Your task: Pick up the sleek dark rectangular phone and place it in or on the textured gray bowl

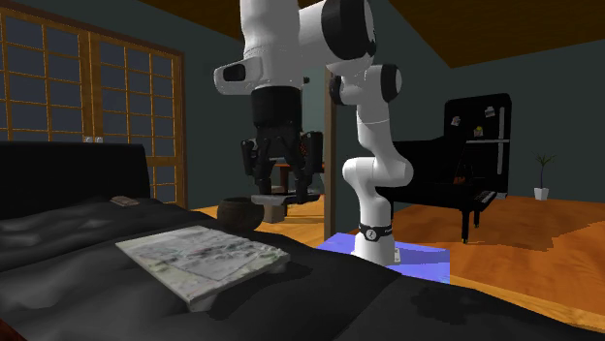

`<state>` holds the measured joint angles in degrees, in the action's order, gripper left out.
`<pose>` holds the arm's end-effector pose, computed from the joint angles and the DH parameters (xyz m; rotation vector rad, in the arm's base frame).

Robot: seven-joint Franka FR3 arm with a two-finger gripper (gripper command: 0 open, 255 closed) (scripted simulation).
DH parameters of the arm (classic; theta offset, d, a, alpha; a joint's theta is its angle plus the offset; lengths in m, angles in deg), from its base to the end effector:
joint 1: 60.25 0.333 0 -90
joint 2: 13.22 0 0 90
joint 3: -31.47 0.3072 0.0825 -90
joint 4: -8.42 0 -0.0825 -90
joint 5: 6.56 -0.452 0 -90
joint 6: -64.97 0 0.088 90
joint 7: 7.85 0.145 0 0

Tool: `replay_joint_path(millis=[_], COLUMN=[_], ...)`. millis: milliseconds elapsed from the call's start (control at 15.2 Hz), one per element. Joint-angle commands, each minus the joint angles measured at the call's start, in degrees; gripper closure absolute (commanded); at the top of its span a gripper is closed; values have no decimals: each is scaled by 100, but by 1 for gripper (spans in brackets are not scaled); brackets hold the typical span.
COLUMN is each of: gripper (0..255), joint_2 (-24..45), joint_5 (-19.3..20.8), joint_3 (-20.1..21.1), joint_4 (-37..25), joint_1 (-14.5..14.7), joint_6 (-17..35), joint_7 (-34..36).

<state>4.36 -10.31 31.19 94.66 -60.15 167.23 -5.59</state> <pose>0.7142 0.0061 0.4260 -3.0782 0.0880 0.0436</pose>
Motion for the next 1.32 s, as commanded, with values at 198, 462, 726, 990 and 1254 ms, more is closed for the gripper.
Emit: replay_joint_path(millis=[198, 462, 726, 990, 1254], gripper=[255, 255, 255, 255, 255], joint_2=[-295, -848, -1314, -1701, -2010], joint_5=[-9, -15, 6, 55, 126], joint_3=[-72, -235, -430, -654, -903], joint_4=[195, 937, 1529, 1993, 2342], joint_1=[-133, -381, -625, -868, -1113], joint_6=[-116, 48, 147, 200, 220], joint_7=[-198, -624, -1067, -1525, -1999])
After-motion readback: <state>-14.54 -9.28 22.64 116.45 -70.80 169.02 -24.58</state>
